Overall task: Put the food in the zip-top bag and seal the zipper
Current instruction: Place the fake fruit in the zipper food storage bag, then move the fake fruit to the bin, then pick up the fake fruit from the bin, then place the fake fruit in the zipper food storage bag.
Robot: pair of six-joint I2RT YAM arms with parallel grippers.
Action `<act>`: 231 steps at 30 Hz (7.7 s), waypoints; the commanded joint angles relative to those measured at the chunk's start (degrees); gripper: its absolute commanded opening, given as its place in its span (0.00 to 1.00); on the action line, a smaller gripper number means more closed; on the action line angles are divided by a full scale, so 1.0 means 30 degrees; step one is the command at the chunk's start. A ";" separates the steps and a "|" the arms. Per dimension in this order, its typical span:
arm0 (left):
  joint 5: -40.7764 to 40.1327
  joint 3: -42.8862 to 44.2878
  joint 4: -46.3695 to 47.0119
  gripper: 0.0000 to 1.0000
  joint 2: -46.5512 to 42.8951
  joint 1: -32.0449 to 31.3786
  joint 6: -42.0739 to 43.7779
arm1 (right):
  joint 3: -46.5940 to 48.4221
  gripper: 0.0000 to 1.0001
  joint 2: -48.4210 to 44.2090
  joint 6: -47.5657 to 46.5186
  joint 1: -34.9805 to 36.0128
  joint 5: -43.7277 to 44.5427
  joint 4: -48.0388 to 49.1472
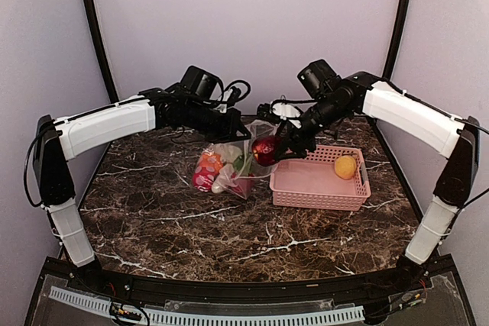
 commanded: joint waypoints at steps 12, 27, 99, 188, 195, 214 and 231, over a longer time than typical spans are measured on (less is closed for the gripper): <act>0.0647 -0.1653 0.1309 0.01 -0.1930 -0.0063 -0.0451 | 0.0590 0.43 0.1481 -0.1349 0.1323 0.5220 0.0198; 0.0790 -0.2041 0.1989 0.01 -0.1861 -0.0064 -0.0899 | 0.0745 0.92 0.1595 -0.0484 0.4285 1.3697 0.2937; -0.2647 0.0112 -0.2193 0.01 -0.1613 -0.0353 0.3061 | -0.6525 0.72 -0.0115 0.3431 -0.7462 0.4245 0.1684; -0.1462 0.0347 -0.1751 0.01 -0.0930 -0.0473 0.1914 | -0.3541 0.63 -0.0296 0.3157 -0.7251 -0.0896 0.1328; -0.1322 0.0714 -0.1629 0.01 -0.0546 -0.0459 0.1838 | 0.0006 0.64 -0.0926 0.3422 -0.3806 -0.3478 -0.1057; -0.1443 0.1647 -0.2886 0.01 -0.1234 -0.0474 0.2185 | 0.1758 0.66 0.2516 0.1976 0.0474 -0.0070 0.0881; 0.0731 0.0765 -0.0419 0.01 -0.1534 -0.0466 0.0626 | 0.0113 0.72 0.2460 0.3512 0.0502 0.2659 0.6585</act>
